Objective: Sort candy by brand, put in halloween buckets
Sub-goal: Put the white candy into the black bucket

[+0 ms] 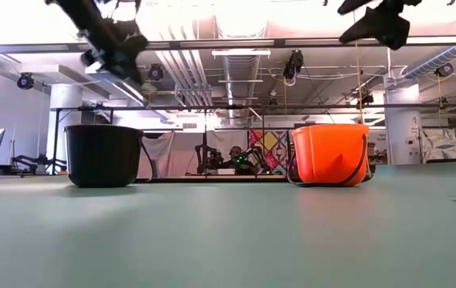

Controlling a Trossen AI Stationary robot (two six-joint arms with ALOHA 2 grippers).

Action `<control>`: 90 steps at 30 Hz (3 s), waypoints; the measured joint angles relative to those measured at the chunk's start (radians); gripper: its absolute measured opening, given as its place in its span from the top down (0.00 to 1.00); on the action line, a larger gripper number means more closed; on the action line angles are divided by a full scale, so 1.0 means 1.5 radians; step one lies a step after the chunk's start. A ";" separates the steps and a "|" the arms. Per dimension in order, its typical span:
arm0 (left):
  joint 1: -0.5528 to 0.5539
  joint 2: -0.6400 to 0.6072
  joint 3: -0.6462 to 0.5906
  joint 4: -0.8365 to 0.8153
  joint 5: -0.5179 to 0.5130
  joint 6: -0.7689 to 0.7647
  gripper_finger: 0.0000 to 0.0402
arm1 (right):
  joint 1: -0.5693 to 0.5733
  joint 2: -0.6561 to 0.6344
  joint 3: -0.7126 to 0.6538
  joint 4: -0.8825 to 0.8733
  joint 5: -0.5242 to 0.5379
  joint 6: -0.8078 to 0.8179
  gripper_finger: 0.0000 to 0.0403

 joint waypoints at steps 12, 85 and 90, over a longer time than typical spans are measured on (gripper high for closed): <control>0.321 0.084 -0.005 -0.085 0.129 -0.044 0.76 | 0.003 0.088 0.000 -0.001 -0.122 0.110 0.46; -0.016 -0.175 0.130 -0.269 0.243 -0.229 0.18 | 0.171 0.404 0.112 -0.133 -0.203 0.239 0.66; -0.104 -0.186 0.128 -0.224 0.244 -0.187 0.19 | 0.266 0.409 0.112 -0.132 -0.205 0.236 0.71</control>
